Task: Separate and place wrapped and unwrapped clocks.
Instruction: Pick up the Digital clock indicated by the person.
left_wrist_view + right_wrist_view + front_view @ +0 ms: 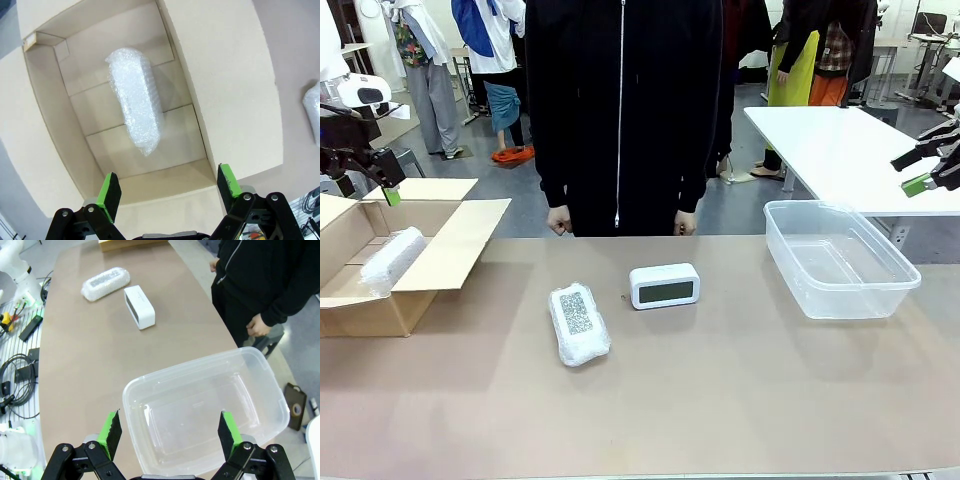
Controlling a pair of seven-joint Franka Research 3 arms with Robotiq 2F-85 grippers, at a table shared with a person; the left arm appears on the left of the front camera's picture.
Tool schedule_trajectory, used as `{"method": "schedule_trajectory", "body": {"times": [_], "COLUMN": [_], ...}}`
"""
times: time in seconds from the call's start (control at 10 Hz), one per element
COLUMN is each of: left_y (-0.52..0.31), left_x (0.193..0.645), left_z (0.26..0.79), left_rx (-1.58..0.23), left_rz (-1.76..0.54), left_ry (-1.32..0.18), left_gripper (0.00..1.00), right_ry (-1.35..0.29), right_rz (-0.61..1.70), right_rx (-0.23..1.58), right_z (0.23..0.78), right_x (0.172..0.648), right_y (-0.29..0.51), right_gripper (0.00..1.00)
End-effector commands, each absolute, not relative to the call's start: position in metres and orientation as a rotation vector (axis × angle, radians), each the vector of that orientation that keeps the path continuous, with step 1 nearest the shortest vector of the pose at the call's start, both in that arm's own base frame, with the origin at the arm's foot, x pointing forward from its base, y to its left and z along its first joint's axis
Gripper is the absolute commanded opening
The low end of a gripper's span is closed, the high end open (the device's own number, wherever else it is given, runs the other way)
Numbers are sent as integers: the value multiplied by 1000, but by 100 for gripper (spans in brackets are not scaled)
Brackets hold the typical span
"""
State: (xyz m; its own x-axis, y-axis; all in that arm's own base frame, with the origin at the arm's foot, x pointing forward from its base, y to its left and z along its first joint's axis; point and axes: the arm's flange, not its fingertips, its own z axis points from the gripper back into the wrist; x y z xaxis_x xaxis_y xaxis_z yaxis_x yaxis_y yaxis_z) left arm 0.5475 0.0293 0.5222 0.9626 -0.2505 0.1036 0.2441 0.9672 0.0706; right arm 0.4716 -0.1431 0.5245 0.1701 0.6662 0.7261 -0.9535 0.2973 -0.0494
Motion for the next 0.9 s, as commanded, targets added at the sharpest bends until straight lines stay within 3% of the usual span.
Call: {"method": "schedule_trajectory", "body": {"times": [0.0,0.3,0.8], "left_y": [33,63,146], "left_x": [543,516,498], "left_z": [536,563,583], "left_rx": [113,90,1], "left_rz": [-307,-606,-914], "left_ry": [-141,-219,-292], "left_gripper": [100,100,100], "right_ry": [-738,-738,-738], "right_rz": [1218,1218,1218], "right_rx": [483,483,483], "right_z": [524,524,524], "right_x": [472,472,472], "right_y": [-142,-142,-142], "right_gripper": [100,100,100]}}
